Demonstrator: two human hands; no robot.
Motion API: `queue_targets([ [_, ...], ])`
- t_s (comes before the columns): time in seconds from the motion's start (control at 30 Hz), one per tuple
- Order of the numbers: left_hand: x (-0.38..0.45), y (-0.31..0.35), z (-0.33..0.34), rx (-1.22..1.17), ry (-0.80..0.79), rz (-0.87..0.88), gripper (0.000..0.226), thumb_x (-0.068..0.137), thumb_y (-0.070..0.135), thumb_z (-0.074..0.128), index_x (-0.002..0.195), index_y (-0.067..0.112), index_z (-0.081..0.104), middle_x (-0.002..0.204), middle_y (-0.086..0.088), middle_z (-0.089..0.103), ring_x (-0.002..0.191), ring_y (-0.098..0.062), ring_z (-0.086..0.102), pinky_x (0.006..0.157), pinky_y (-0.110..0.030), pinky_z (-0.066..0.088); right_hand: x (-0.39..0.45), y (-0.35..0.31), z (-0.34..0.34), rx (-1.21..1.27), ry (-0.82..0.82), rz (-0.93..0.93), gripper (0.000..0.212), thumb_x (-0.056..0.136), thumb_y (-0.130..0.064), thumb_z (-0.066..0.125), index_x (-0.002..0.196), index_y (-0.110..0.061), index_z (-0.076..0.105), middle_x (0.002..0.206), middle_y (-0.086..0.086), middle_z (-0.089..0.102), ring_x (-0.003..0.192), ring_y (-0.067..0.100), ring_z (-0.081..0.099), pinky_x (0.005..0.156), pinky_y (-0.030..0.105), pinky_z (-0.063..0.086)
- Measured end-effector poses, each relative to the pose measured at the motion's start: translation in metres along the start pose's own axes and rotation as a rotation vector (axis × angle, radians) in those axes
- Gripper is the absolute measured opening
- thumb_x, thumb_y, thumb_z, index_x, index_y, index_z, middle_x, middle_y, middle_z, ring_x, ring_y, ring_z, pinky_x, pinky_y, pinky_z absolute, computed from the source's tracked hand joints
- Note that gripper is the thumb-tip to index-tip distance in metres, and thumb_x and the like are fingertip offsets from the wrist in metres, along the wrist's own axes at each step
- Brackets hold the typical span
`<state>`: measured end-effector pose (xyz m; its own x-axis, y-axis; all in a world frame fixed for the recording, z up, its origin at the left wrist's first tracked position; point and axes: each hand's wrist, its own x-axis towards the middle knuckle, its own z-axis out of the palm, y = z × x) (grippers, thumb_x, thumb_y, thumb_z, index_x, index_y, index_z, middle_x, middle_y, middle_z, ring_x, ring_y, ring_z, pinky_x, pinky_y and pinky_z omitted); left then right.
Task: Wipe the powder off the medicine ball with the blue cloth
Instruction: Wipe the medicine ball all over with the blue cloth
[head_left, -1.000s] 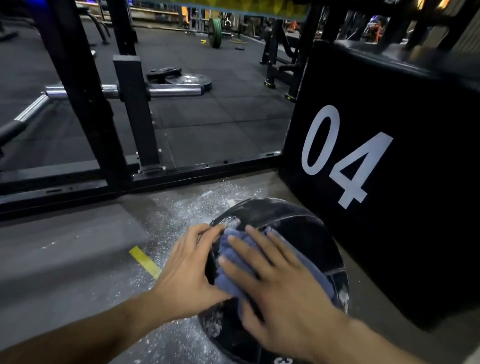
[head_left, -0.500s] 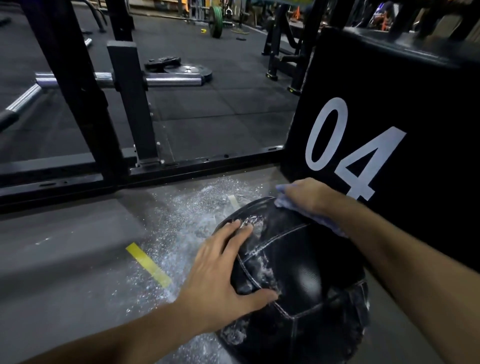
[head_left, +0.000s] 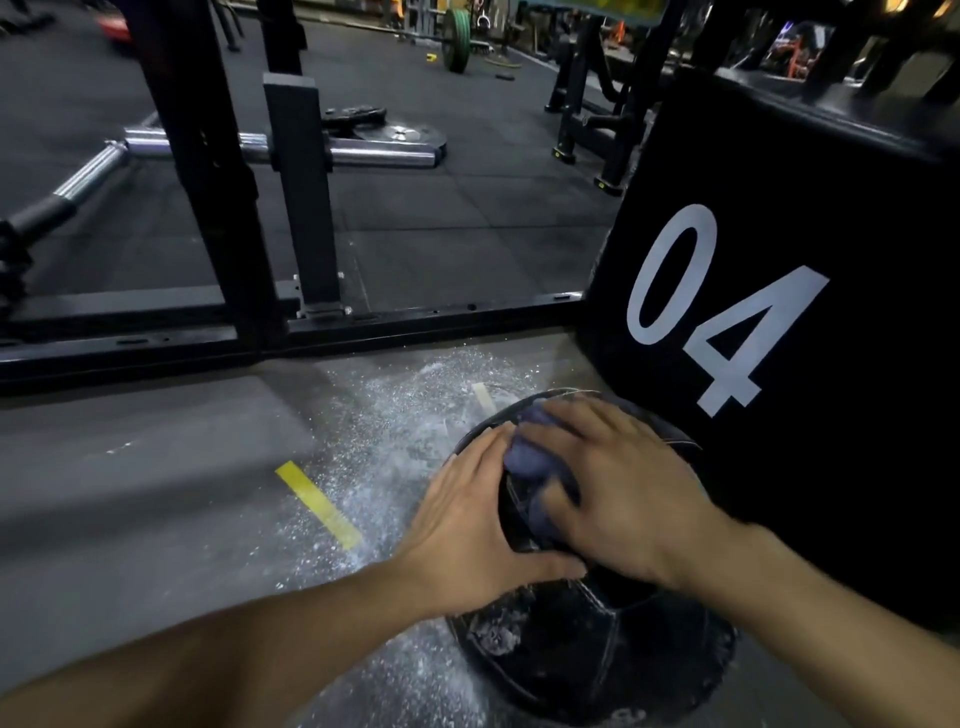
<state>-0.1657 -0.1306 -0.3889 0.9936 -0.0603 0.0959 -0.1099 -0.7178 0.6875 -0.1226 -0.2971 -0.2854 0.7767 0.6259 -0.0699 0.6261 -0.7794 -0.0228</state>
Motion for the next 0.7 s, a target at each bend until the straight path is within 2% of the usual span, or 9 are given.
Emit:
queue_targets([
  [0.13, 0.005, -0.003, 0.001, 0.02, -0.073, -0.007, 0.13, 0.072, 0.072, 0.07, 0.164, 0.032, -0.013, 0.17, 0.023, -0.017, 0.156, 0.001, -0.015, 0.131, -0.041, 0.006, -0.059, 0.003, 0.042, -0.108, 0.129, -0.118, 0.066, 0.087, -0.044, 0.056, 0.151, -0.029, 0.057, 0.169, 0.0, 0.039, 0.16, 0.032, 0.029, 0.125, 0.054, 0.029],
  [0.27, 0.008, 0.0, -0.002, 0.031, -0.141, 0.014, 0.144, 0.068, 0.079, 0.076, 0.162, 0.03, -0.022, 0.169, 0.02, -0.028, 0.154, 0.001, -0.025, 0.131, -0.041, -0.001, -0.064, 0.016, 0.046, -0.17, 0.187, -0.147, 0.068, 0.088, -0.04, 0.053, 0.154, -0.029, 0.054, 0.17, 0.001, 0.037, 0.161, 0.031, 0.026, 0.124, 0.053, 0.023],
  [0.33, 0.005, -0.008, -0.006, 0.043, -0.159, -0.004, 0.151, 0.06, 0.089, 0.073, 0.161, 0.032, -0.024, 0.168, 0.021, -0.03, 0.154, 0.0, -0.025, 0.132, -0.039, 0.001, -0.049, 0.022, 0.038, -0.185, 0.164, -0.118, 0.069, 0.09, -0.044, 0.048, 0.158, -0.031, 0.049, 0.171, 0.002, 0.035, 0.161, 0.031, 0.025, 0.127, 0.051, 0.021],
  [0.43, 0.0, -0.023, -0.006, 0.01, -0.145, -0.093, 0.153, 0.054, 0.096, 0.068, 0.162, 0.034, -0.022, 0.168, 0.024, -0.027, 0.156, 0.001, -0.019, 0.132, -0.037, 0.007, -0.012, 0.023, 0.023, -0.138, 0.087, -0.05, 0.072, 0.09, -0.05, 0.036, 0.159, -0.033, 0.045, 0.171, 0.003, 0.034, 0.161, 0.031, 0.025, 0.129, 0.054, 0.025],
  [0.57, 0.013, -0.019, -0.002, -0.033, -0.035, -0.126, 0.145, 0.059, 0.095, 0.066, 0.165, 0.03, -0.009, 0.173, 0.018, -0.01, 0.158, -0.001, -0.008, 0.131, -0.039, 0.012, 0.068, 0.018, 0.002, -0.035, 0.032, 0.107, 0.079, 0.083, -0.058, 0.02, 0.146, -0.032, 0.06, 0.157, 0.004, 0.049, 0.147, 0.034, 0.041, 0.121, 0.054, 0.036],
  [0.7, 0.021, -0.009, 0.006, -0.012, -0.031, -0.098, 0.144, 0.06, 0.097, 0.064, 0.165, 0.032, -0.01, 0.171, 0.021, -0.014, 0.158, -0.002, -0.01, 0.132, -0.041, 0.009, 0.14, 0.022, -0.015, 0.073, -0.159, 0.322, 0.06, 0.085, -0.062, 0.047, 0.128, -0.031, 0.073, 0.136, 0.004, 0.067, 0.121, 0.033, 0.061, 0.102, 0.044, 0.051],
])
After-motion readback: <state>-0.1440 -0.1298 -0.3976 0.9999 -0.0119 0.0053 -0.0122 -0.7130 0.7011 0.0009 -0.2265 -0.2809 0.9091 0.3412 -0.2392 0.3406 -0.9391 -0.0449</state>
